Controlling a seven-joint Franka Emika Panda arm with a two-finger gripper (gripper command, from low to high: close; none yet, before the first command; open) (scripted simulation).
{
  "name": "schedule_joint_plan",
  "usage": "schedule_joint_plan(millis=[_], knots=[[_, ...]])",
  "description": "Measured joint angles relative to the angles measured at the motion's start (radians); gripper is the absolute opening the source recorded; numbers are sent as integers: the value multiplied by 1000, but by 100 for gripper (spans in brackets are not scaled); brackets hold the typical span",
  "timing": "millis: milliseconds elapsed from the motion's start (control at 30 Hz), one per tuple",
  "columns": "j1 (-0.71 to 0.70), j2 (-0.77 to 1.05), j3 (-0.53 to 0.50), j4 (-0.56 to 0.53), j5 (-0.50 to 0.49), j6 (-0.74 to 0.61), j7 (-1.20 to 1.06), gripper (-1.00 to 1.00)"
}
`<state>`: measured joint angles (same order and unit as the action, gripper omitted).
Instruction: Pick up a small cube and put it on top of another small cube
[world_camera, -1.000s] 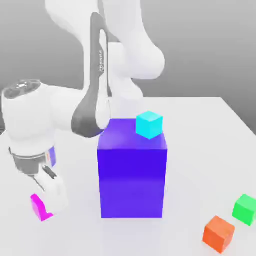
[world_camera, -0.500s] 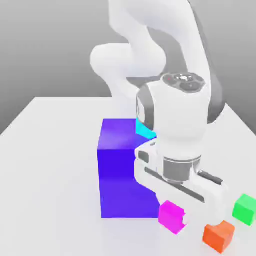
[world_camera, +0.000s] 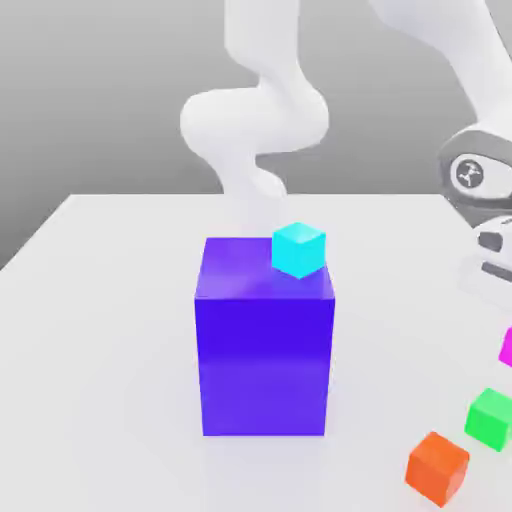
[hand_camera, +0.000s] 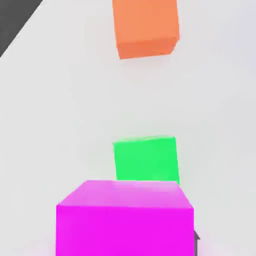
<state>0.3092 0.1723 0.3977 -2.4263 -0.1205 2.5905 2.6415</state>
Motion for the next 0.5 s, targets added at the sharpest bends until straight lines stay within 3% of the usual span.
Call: schedule_joint_plan(millis=[133,167,367,500], knots=[[40,112,-64,3,-91,98,98,-100],[51,144,-80,5,-115,125,116,100],[58,159,-89,6,-127,137,125,100],[28,63,-45,-1,-50,55,71,100]])
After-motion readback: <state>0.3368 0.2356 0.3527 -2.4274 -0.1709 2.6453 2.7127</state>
